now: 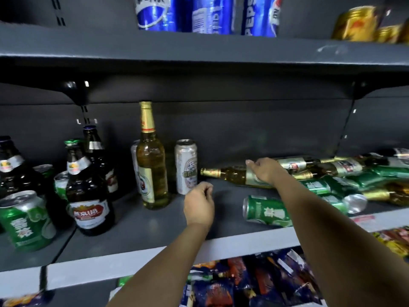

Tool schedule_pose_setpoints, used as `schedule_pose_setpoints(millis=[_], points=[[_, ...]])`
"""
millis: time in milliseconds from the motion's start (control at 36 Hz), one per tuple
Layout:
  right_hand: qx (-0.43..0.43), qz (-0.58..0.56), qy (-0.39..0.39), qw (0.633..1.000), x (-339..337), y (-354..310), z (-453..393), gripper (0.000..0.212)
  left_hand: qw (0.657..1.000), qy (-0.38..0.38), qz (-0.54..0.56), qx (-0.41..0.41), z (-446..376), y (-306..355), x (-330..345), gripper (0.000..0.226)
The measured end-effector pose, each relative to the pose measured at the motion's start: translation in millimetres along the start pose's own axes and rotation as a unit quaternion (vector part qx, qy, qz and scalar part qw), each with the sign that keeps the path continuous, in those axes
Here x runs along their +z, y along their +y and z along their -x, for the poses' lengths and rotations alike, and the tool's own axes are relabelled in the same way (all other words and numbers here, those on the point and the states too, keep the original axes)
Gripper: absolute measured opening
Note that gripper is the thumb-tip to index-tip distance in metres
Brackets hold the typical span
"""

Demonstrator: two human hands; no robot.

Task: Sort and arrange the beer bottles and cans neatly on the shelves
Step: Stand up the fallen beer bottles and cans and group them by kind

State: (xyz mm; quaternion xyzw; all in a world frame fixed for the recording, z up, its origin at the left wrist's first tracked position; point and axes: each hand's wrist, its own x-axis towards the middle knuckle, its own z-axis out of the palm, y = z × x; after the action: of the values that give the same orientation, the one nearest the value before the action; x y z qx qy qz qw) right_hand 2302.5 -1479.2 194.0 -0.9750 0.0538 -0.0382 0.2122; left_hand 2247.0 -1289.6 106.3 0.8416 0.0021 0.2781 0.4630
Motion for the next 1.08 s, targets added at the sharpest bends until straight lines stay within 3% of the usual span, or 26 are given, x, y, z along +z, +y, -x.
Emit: schedule_pose_setpoints(millis=[111,222,306,389,528,583,722,778,889,1083], points=[[-0.019,0.015,-0.04,0.999,-8.7,30.1,6.7,0.066,0.998,-0.063,-0.001,-0.001,14.5,31.0,30.3,0.037],[-0.06,0.039,-0.052,0.996,-8.8,48.9,15.3,0.06,0.985,-0.131,-0.064,0.092,35.8,63.9,45.3,0.04],[-0.08,0.044,-0.036,0.995,-7.3,59.1,15.3,0.062,0.926,-0.236,-0.236,0.175,46.2,77.8,53.6,0.078],[-0.101,0.055,-0.018,0.993,-9.1,63.5,16.2,0.057,0.875,-0.272,-0.341,0.209,49.0,83.3,61.7,0.088],[-0.12,0.034,0.03,0.992,-12.9,68.0,16.3,0.042,0.875,-0.23,-0.371,0.21,45.7,90.4,64.4,0.077],[-0.116,0.017,0.05,0.992,-15.7,69.3,14.8,0.036,0.891,-0.193,-0.363,0.19,45.0,89.0,62.3,0.073],[-0.113,0.044,0.061,0.991,-19.2,65.6,11.6,0.038,0.977,-0.062,-0.201,0.021,34.5,79.1,45.4,0.062],[-0.118,0.067,0.065,0.989,-16.1,60.2,8.7,0.042,0.992,-0.017,-0.112,-0.06,28.2,71.6,37.5,0.059],[-0.128,0.12,0.081,0.981,-9.8,49.3,1.8,0.051,0.989,0.064,-0.01,-0.135,14.7,55.8,21.0,0.055],[-0.132,0.188,0.036,0.973,11.1,29.2,-19.5,0.07,0.979,0.116,0.01,-0.168,-14.1,24.8,8.5,0.058]])
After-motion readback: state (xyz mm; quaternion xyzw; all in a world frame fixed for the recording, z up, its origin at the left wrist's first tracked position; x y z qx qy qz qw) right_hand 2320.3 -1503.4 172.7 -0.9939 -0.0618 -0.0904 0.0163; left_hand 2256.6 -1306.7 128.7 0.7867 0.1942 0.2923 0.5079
